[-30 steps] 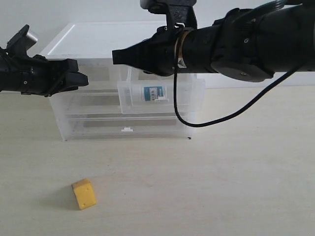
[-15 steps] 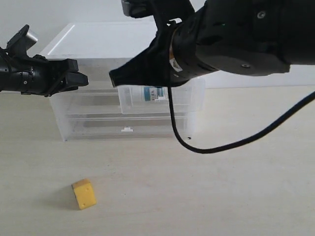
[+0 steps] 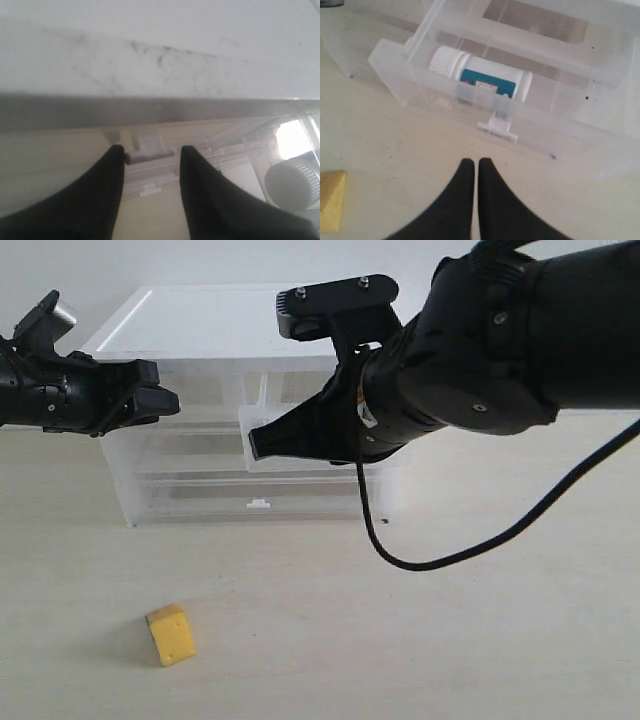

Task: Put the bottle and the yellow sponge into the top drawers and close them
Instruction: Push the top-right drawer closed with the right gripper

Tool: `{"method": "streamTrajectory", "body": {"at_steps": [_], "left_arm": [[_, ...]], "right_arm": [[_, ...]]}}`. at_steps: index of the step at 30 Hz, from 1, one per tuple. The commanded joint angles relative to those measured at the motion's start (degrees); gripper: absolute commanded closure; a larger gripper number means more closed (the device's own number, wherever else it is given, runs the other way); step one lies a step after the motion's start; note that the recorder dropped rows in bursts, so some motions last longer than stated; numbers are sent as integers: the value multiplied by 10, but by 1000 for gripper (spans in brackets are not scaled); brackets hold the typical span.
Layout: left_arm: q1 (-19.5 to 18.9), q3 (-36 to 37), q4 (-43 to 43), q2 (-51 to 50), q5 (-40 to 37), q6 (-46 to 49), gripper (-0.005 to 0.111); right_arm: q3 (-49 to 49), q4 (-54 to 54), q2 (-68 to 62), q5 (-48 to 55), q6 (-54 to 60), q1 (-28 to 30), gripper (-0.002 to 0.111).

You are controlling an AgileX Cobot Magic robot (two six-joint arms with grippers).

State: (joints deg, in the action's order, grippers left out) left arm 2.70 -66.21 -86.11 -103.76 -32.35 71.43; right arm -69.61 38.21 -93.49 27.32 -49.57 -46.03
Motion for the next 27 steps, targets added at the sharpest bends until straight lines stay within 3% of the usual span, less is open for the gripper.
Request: {"method": "streamTrajectory", "body": {"at_steps": [1,6,14,27], "left_arm": [[0,-3,-4,0,-9,2,72],[0,-3,-6,0,-9,2,72],[0,-3,-6,0,-9,2,72],[0,-3,-6,0,-9,2,72]], "right_arm": [[1,14,0,-48,-1,31,108],[1,11,-18,-69,-13,61,108],[1,37,-49,-149,-13,62,108],[-91,61,-122,-184,-45,107,108]]}}
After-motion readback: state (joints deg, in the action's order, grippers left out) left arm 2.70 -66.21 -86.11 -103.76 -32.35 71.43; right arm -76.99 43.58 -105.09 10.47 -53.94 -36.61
